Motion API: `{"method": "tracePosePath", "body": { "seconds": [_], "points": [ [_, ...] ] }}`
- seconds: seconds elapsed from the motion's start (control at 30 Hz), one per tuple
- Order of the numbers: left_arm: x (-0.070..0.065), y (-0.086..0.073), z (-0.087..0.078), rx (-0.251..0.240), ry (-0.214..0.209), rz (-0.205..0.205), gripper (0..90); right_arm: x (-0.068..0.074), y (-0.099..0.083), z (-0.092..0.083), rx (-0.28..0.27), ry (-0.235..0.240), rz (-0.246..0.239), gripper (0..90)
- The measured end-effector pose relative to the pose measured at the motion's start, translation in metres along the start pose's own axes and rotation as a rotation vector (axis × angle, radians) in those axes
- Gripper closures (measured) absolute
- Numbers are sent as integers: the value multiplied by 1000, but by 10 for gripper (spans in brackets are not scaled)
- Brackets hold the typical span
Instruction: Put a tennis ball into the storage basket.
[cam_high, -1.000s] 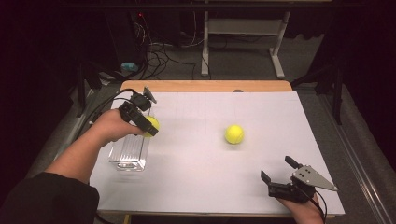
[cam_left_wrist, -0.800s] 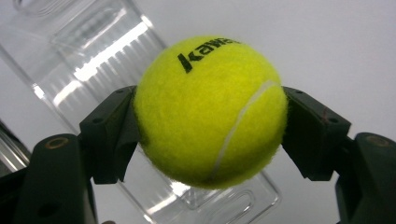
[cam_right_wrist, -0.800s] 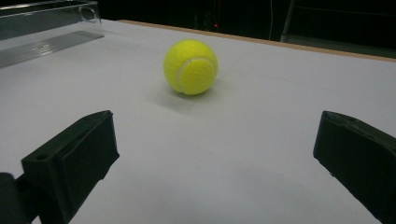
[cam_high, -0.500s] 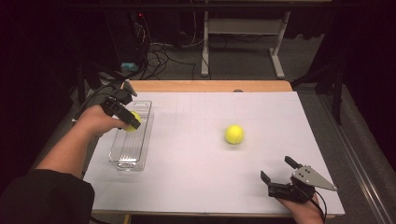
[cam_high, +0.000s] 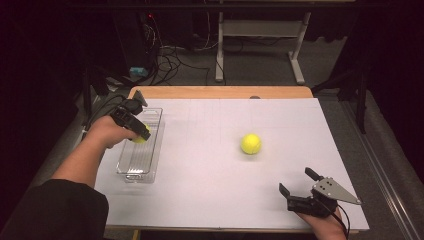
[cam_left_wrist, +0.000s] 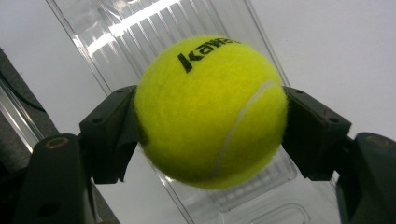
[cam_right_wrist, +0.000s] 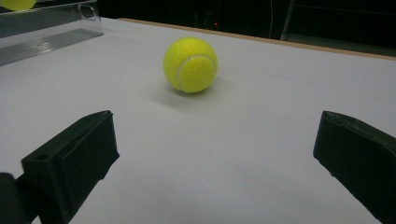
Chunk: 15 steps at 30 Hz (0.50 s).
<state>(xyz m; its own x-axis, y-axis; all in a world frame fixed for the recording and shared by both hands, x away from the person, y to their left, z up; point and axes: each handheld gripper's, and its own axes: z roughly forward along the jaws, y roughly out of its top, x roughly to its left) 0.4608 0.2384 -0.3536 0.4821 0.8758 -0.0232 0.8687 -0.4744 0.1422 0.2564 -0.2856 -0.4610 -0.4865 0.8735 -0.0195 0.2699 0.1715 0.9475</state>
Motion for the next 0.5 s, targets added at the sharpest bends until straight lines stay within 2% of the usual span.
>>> {"method": "tracePosePath", "body": {
  "seconds": [0.27, 0.5],
  "points": [
    [5, 2, 21, 31, -12, -19, 262, 0, -1, 0, 3, -1, -2, 0],
    [2, 3, 18, 15, -21, -9, 260, 0, -1, 0, 5, -1, -6, 0]
  ]
}}
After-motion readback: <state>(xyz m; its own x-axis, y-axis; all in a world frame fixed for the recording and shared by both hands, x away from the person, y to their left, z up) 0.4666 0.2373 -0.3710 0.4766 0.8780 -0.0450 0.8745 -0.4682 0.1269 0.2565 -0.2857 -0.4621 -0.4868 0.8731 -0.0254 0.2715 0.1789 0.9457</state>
